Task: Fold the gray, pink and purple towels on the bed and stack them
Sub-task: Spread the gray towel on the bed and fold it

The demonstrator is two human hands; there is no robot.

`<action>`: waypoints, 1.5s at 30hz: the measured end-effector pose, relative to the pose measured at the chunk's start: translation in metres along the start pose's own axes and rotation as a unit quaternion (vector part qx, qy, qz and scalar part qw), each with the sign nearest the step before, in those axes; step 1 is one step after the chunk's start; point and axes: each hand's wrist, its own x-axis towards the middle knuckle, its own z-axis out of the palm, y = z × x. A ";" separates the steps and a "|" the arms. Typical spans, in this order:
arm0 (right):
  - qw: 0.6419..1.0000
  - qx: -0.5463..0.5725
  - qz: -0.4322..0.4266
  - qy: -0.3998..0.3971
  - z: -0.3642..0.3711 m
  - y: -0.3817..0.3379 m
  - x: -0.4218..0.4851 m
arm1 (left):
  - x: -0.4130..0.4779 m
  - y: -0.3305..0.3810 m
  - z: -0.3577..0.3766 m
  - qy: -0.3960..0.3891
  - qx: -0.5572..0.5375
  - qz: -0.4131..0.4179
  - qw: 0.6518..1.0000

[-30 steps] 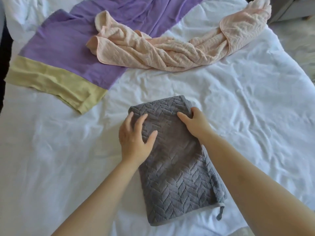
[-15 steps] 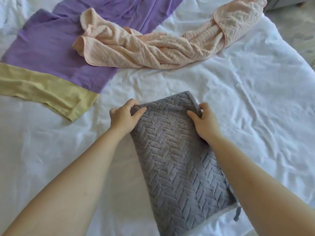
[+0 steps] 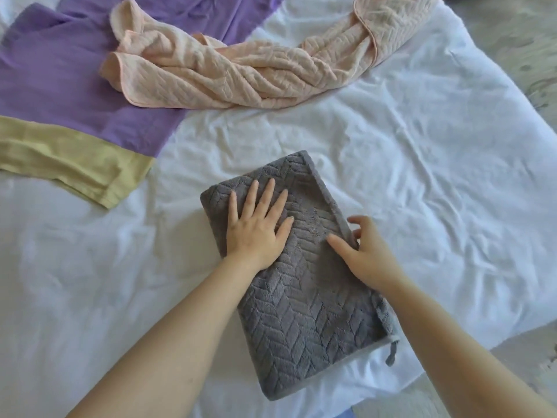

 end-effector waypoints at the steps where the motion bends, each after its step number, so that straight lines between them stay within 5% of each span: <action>1: 1.000 -0.027 0.007 -0.003 0.000 0.007 -0.012 | 0.001 0.003 0.003 -0.003 0.007 -0.013 1.000; 12: 0.975 -0.211 -0.013 0.069 0.007 0.061 -0.028 | 0.003 0.009 0.012 0.000 0.040 -0.033 0.999; 17: 0.952 -0.184 -0.159 0.187 0.010 0.045 -0.041 | -0.029 0.028 0.001 0.049 -0.043 -0.037 0.997; 22: 0.954 -0.258 -0.149 -0.014 0.032 0.064 -0.049 | -0.078 0.043 0.018 0.029 -0.025 -0.050 0.998; 26: 0.968 -0.191 -0.157 -0.025 0.033 0.074 -0.039 | -0.094 0.035 0.024 0.046 -0.076 -0.132 0.987; 29: 0.994 -0.025 -0.102 0.006 0.026 0.068 -0.035 | -0.101 0.028 0.022 0.101 -0.200 -0.247 0.943; 33: 0.984 0.149 0.088 -0.049 0.008 0.053 -0.029 | -0.094 0.012 0.010 0.059 -0.539 -0.413 0.732; 35: 0.978 0.129 0.126 -0.103 -0.002 0.045 -0.025 | -0.089 0.004 0.001 0.004 -0.607 -0.432 0.667; 45: 0.998 0.036 0.044 0.021 -0.110 0.017 -0.033 | -0.033 0.060 -0.071 0.043 -0.653 -0.287 0.700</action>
